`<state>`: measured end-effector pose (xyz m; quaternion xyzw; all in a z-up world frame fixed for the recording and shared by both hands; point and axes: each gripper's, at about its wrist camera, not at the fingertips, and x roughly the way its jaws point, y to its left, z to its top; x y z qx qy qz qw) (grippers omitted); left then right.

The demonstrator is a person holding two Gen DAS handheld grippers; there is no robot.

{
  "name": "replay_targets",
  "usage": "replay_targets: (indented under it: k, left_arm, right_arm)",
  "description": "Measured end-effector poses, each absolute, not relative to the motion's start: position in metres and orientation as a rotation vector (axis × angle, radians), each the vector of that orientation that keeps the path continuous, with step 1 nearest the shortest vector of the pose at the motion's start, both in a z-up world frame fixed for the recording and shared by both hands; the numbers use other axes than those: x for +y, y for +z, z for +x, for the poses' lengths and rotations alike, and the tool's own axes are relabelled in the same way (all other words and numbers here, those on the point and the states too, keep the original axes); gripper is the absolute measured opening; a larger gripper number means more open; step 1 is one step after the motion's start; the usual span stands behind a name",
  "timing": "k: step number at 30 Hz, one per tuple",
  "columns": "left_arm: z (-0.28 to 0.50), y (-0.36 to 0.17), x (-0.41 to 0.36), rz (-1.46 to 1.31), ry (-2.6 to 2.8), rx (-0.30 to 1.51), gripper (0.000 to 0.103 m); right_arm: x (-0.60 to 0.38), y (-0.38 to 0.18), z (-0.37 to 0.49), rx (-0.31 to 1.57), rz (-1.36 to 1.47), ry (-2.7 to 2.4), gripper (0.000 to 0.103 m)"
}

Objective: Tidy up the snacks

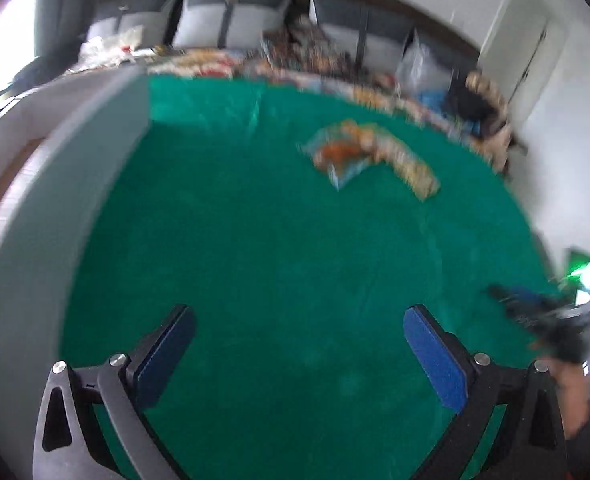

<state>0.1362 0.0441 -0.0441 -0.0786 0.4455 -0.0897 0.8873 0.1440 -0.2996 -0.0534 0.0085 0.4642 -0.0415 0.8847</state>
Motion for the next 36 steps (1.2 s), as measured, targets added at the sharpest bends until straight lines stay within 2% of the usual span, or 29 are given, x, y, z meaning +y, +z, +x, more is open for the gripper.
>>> replay_targets:
  k: [5,11,36]
  left_arm:
    - [0.178,-0.092,0.010,-0.074,-0.129,0.987,0.102]
    - [0.187,-0.104,-0.005,0.043,-0.110,0.934,0.103]
    - [0.191,-0.107,-0.005,0.041,-0.108,0.932,0.103]
  right_arm:
    - [-0.323,-0.056,0.140,0.925,0.084,-0.099,0.081]
    - [-0.332,-0.054,0.132,0.934,0.079,-0.104,0.089]
    - [-0.332,-0.055,0.129,0.935,0.080,-0.101,0.091]
